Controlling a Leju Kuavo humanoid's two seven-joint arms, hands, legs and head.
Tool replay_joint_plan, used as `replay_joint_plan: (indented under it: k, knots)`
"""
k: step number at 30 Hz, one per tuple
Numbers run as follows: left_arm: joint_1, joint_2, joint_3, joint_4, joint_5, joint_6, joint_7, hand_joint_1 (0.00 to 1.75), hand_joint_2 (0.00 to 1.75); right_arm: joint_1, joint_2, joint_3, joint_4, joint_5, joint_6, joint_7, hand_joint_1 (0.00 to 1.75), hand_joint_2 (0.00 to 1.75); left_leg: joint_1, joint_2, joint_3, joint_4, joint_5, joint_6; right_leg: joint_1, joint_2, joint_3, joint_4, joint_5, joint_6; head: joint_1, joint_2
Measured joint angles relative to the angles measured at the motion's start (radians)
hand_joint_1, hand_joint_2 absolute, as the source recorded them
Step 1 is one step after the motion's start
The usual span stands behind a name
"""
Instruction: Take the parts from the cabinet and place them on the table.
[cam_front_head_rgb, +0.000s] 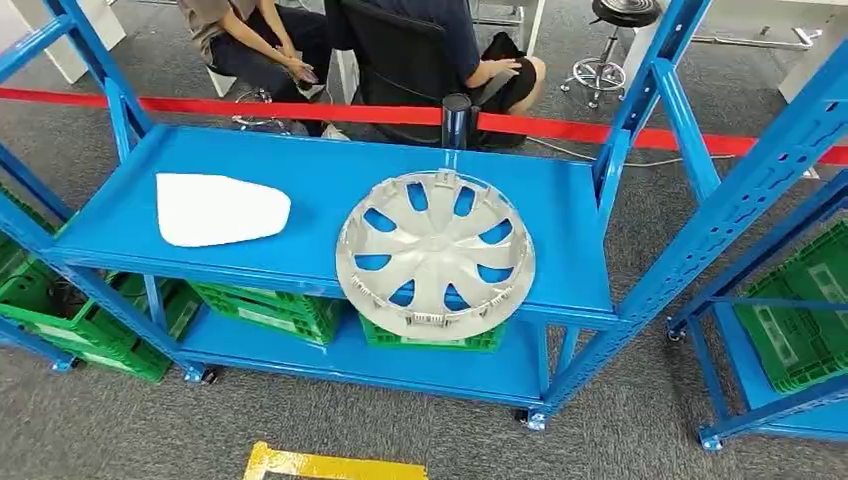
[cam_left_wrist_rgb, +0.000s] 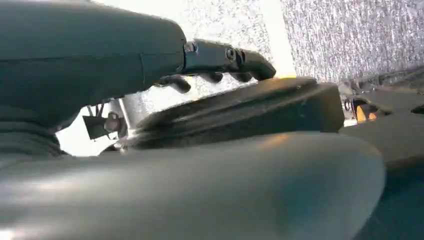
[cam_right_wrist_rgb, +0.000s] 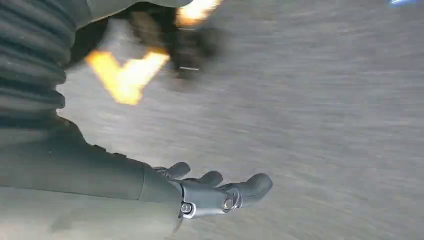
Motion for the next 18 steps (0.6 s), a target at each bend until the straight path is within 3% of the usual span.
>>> replay_joint_plan:
  k: [2,4,5,6,8,9,11,12,15,18]
  knots:
    - [0.003,-0.006,0.004,0.0,0.031,0.031,-0.028,0.0,0.0,-0.007,-0.054,-0.032,0.054,-0.004,-0.002,-0.102,0.0,1.75,-0.002,-0.003,-0.001,0.0,0.0,0.001,-0.002,-0.003,0.009,-0.001,0.0,0.001,-0.003,0.0]
    - [0.009,-0.014,0.011,0.0,0.051,0.052,-0.045,0.0,0.0,0.016,-0.113,-0.087,0.058,0.135,-0.003,-0.13,0.0,1.75,-0.004,-0.009,-0.005,0.0,0.003,0.004,-0.004,-0.008,0.015,0.0,0.0,0.004,-0.008,0.0]
    - [0.012,-0.016,0.011,0.001,0.053,0.057,-0.048,0.0,0.0,0.046,-0.131,-0.14,0.029,0.262,-0.002,-0.137,0.0,1.75,-0.001,-0.01,-0.008,0.0,0.003,0.004,-0.001,-0.009,0.017,0.0,0.0,0.004,-0.003,0.0]
    - [0.015,-0.018,0.012,0.002,0.054,0.061,-0.048,0.0,0.0,0.07,-0.136,-0.227,-0.017,0.459,0.0,-0.139,0.0,1.75,0.002,-0.01,-0.021,-0.001,0.002,0.004,0.001,-0.009,0.019,-0.003,0.002,0.002,0.004,0.0]
    - [0.013,-0.021,0.013,0.003,0.056,0.061,-0.048,0.0,0.0,0.104,-0.111,-0.403,-0.102,0.887,0.0,-0.136,0.0,1.75,0.003,-0.007,-0.02,-0.001,0.0,0.004,0.003,-0.007,0.019,-0.007,0.001,0.003,0.014,0.0]
    - [0.013,-0.022,0.013,0.004,0.057,0.062,-0.046,0.0,0.0,0.121,-0.098,-0.474,-0.15,1.082,-0.001,-0.123,0.0,1.75,0.001,-0.009,-0.019,-0.001,0.0,0.004,0.001,-0.009,0.019,-0.007,-0.001,0.006,0.008,0.0]
    - [0.015,-0.024,0.014,0.005,0.059,0.064,-0.044,0.0,0.0,0.144,-0.074,-0.567,-0.247,1.331,-0.002,-0.081,0.0,1.75,0.0,-0.011,-0.018,-0.001,0.001,0.005,0.0,-0.01,0.019,-0.007,-0.001,0.007,0.006,0.0]
    - [0.015,-0.024,0.015,0.005,0.061,0.065,-0.044,0.0,0.0,0.15,-0.072,-0.602,-0.287,1.366,-0.002,-0.059,0.0,1.75,0.0,-0.012,-0.018,-0.001,0.001,0.005,0.0,-0.01,0.019,-0.007,-0.001,0.006,0.004,0.0]
    - [0.015,-0.026,0.018,0.007,0.066,0.068,-0.042,0.0,0.0,0.174,-0.051,-0.7,-0.421,1.196,-0.003,-0.051,0.0,1.75,0.0,-0.012,-0.018,-0.001,0.002,0.006,0.0,-0.011,0.02,-0.006,0.0,0.006,0.007,0.0]
    - [0.015,-0.026,0.018,0.008,0.066,0.072,-0.044,0.0,0.0,0.193,-0.034,-0.762,-0.511,1.156,-0.003,-0.065,0.0,1.75,0.0,-0.009,-0.018,-0.001,0.001,0.006,0.0,-0.008,0.02,-0.006,0.0,0.007,0.006,0.0]
